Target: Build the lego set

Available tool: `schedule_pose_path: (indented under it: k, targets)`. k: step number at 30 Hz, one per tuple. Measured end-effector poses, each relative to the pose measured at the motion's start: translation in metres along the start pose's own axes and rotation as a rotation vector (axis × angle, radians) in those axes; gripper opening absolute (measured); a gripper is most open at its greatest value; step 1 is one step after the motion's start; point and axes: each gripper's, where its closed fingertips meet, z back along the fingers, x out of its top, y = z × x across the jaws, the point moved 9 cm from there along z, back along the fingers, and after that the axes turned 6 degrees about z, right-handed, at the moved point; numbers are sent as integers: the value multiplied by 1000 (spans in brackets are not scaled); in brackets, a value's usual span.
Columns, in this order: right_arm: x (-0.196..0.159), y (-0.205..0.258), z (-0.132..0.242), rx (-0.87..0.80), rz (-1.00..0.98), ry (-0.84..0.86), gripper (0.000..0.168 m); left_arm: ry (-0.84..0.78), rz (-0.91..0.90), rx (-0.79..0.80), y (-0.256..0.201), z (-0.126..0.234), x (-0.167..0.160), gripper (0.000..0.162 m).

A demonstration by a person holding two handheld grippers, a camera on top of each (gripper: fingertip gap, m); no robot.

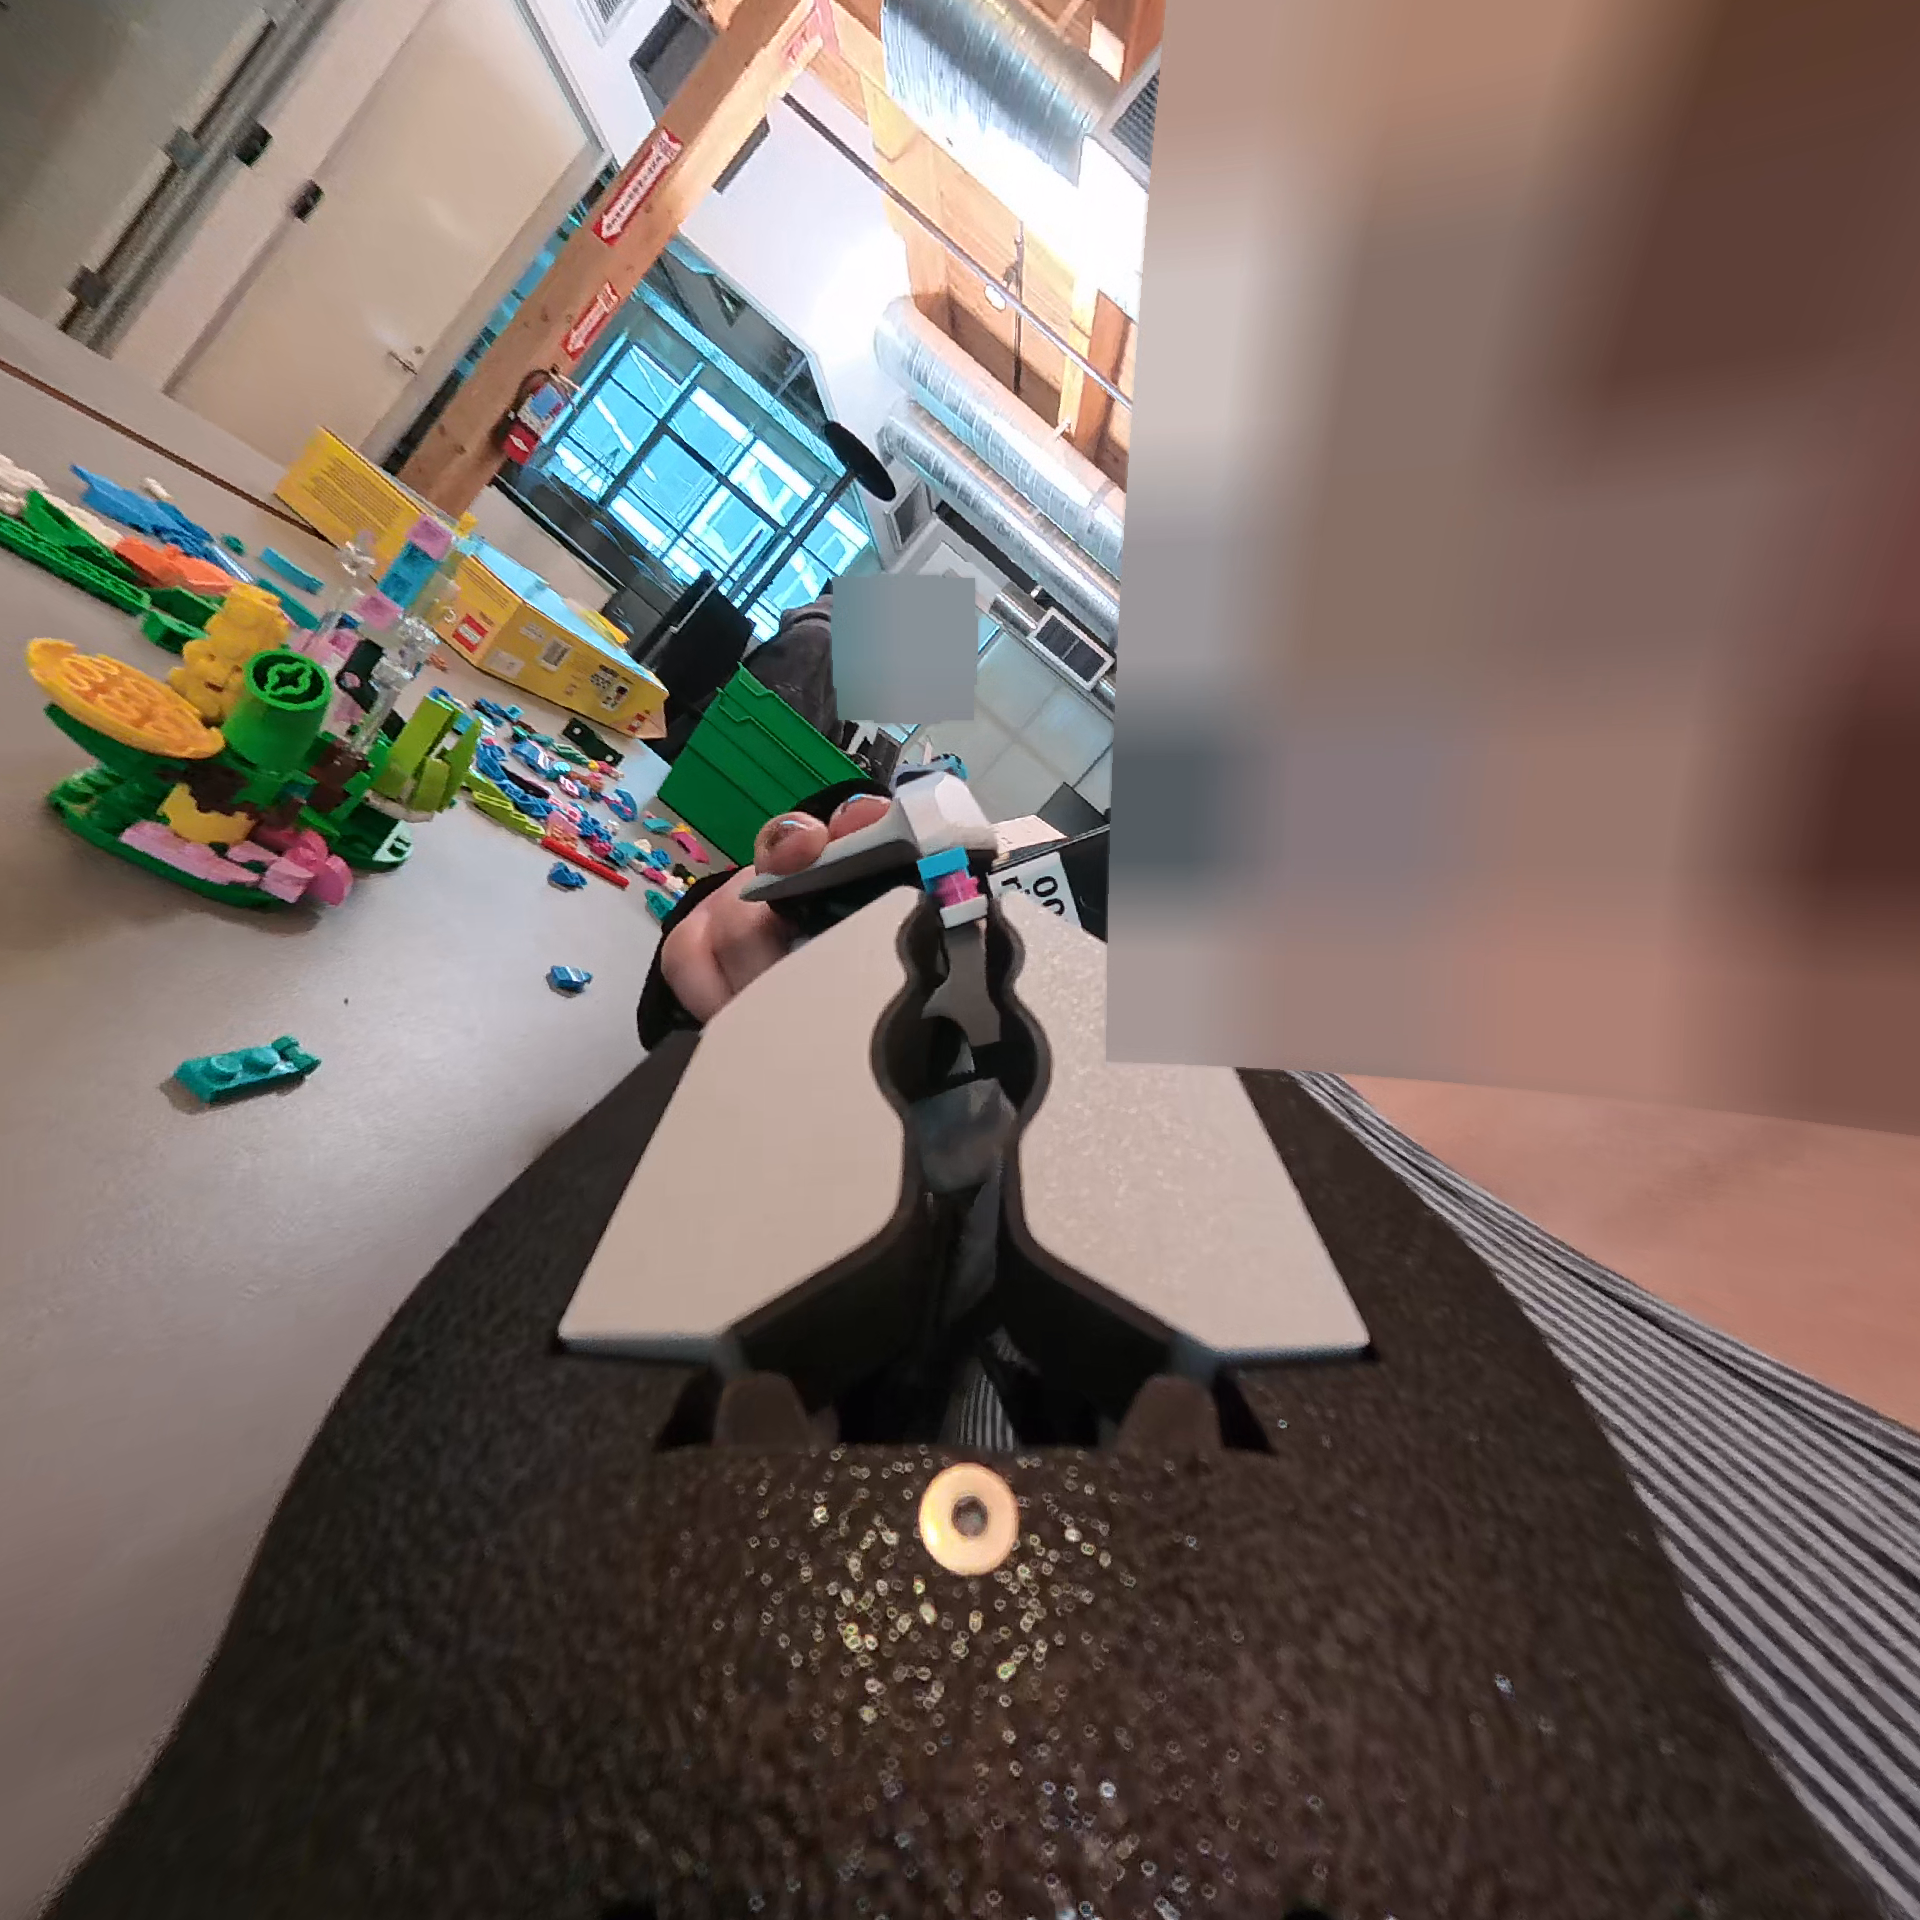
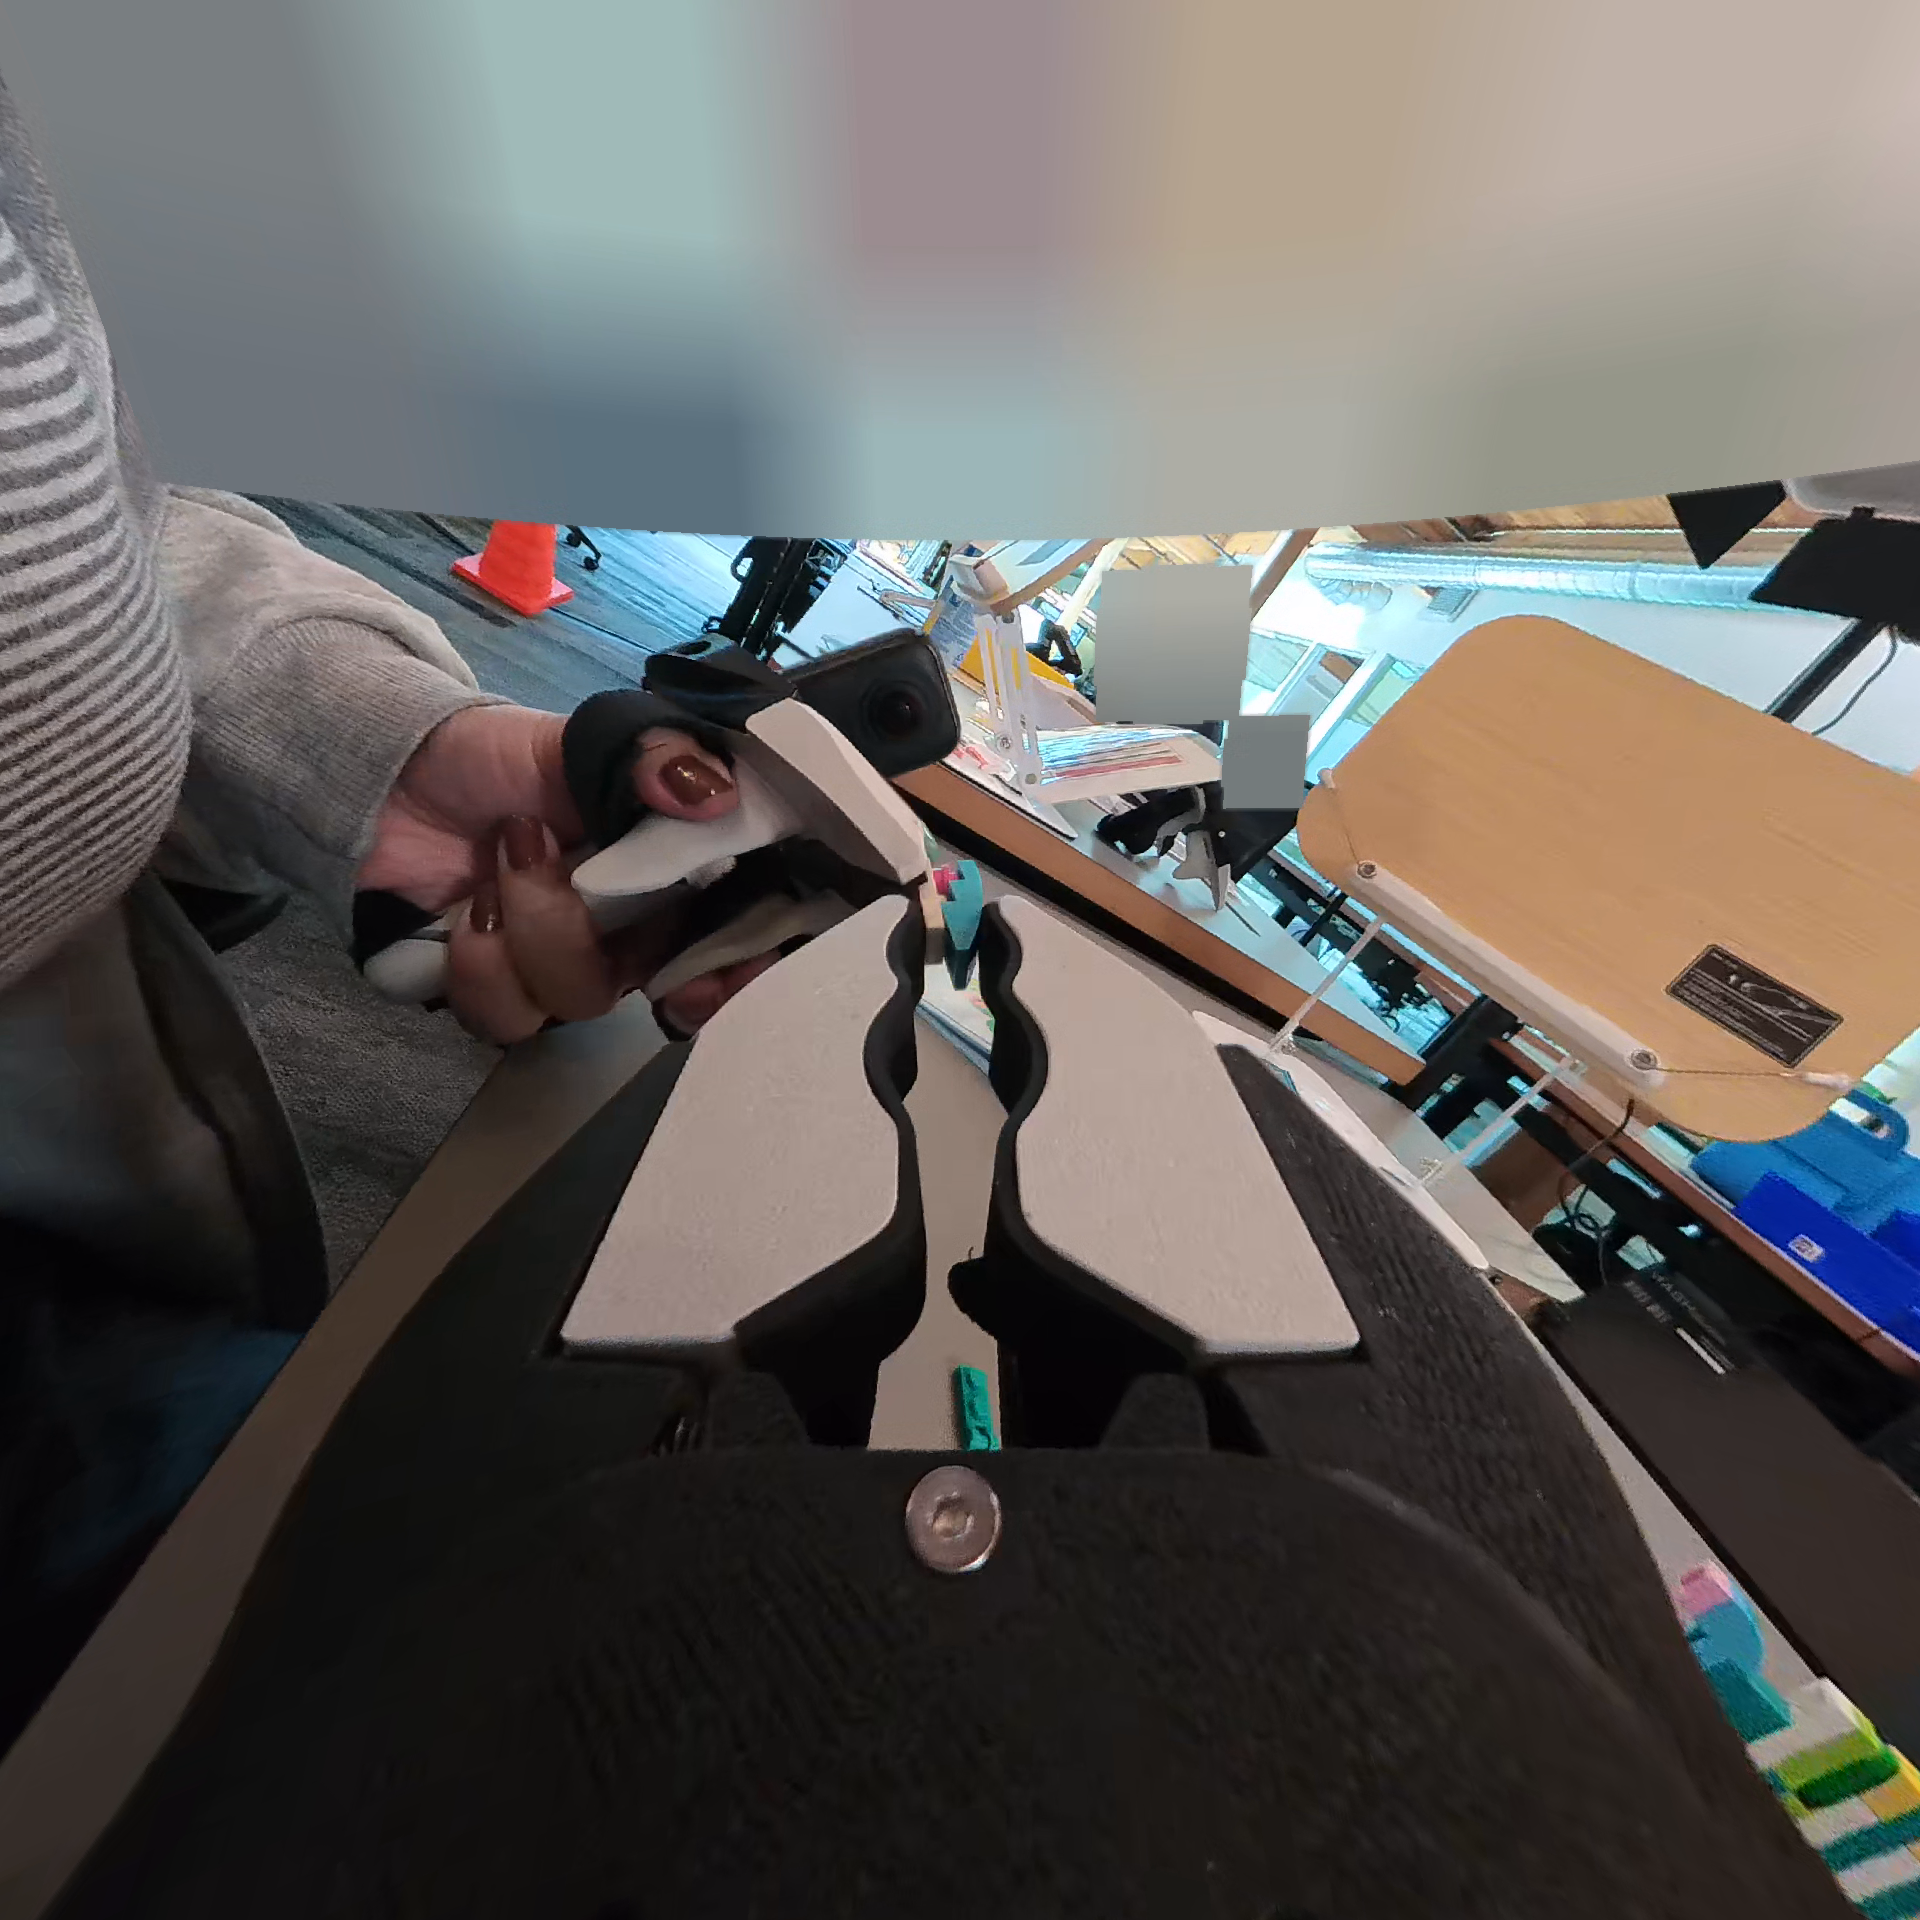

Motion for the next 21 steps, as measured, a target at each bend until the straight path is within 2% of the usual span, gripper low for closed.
schedule_pose_path:
  k: [1, 5, 13, 21]
  targets:
    - [0, 0, 0, 0, 1, 3, 9, -1, 0, 5, 0, 0, 0, 7]
    - [1, 0, 0, 0, 0, 0, 9, 8, -45, 24, -2, 0, 0, 7]
    - [1, -1, -1, -9, -35, -41, 9, -50, 59, -50, 1, -3, -3, 7]
    - [2, 2, -5, -92, 95, 64, 9, -98, -56, 57, -1, 0, -2, 7]
